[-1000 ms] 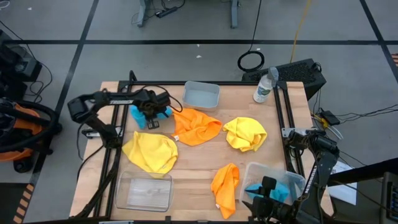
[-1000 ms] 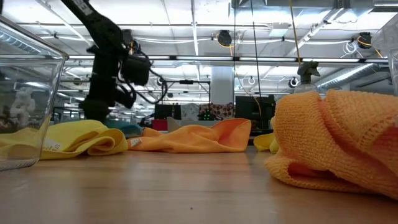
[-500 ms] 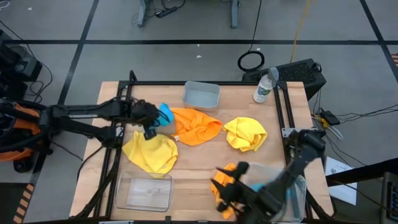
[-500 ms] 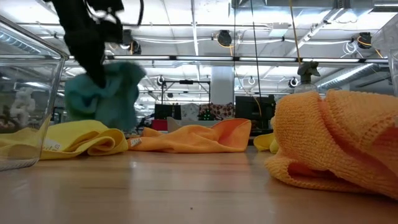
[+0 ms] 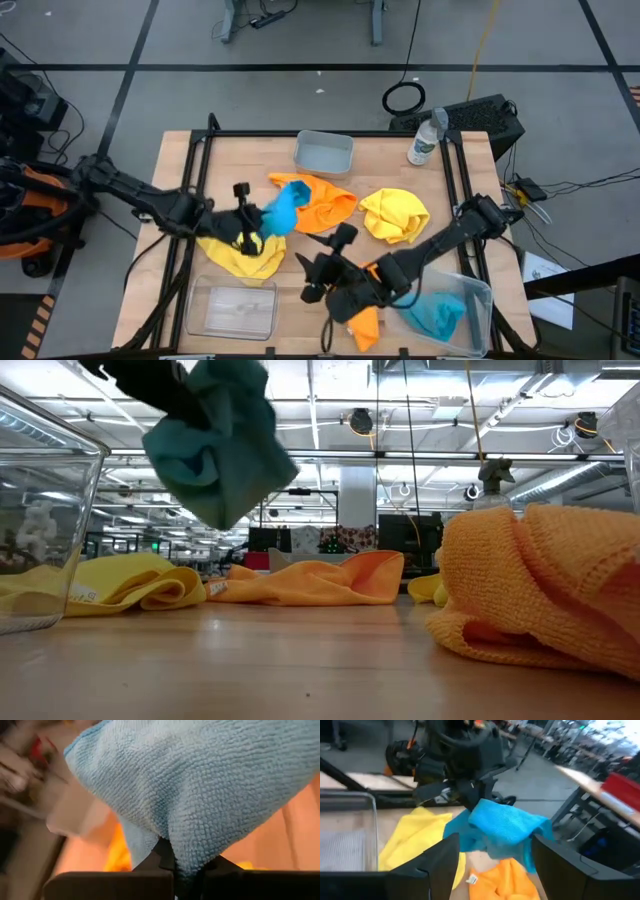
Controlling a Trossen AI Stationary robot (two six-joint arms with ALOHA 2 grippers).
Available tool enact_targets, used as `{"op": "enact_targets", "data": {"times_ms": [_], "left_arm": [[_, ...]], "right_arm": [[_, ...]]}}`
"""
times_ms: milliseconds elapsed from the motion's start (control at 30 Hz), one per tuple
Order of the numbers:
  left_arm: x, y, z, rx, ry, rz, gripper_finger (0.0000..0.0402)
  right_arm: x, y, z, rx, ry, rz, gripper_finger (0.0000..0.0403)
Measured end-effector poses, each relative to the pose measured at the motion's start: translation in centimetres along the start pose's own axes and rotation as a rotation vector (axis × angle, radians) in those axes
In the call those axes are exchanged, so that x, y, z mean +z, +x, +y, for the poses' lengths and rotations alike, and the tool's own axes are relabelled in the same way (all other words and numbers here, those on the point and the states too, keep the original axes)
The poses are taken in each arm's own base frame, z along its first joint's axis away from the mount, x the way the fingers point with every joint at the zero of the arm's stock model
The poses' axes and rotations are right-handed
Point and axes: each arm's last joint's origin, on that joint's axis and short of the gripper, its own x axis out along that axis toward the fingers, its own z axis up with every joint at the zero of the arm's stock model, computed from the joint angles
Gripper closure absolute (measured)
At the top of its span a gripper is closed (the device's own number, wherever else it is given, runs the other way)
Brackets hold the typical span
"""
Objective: Sort microfiber towel by color & place in baskets
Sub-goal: Put the blue microfiber cloth into the right transparent bin
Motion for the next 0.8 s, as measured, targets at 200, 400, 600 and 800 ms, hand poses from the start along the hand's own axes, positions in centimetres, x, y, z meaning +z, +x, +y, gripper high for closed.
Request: {"op": "enact_targets", "data": {"times_ms": [200, 400, 600, 800], "left_arm": [[0.9, 0.6, -4.3, 0.054, 0.305, -0.093, 0.039], [1.0, 2.3, -6.8, 0.253, 0.536, -0.082, 0.0389], [1.2, 3.4, -7.6, 0.408, 0.651, -0.047, 0.0389], [1.9, 3.0, -8.2, 0.379, 0.696, -0.11, 0.0388]], "right_arm": [[-2.0, 1.6, 0.4, 0.098, 0.007, 0.084, 0.0165], [-2.5, 0.4, 1.2, 0.056, 0.087, 0.047, 0.0164], [-2.7, -1.4, 2.1, 0.084, 0.092, 0.036, 0.0139], [-3.1, -0.1, 1.1, 0.022, 0.157, 0.073, 0.0082]]}}
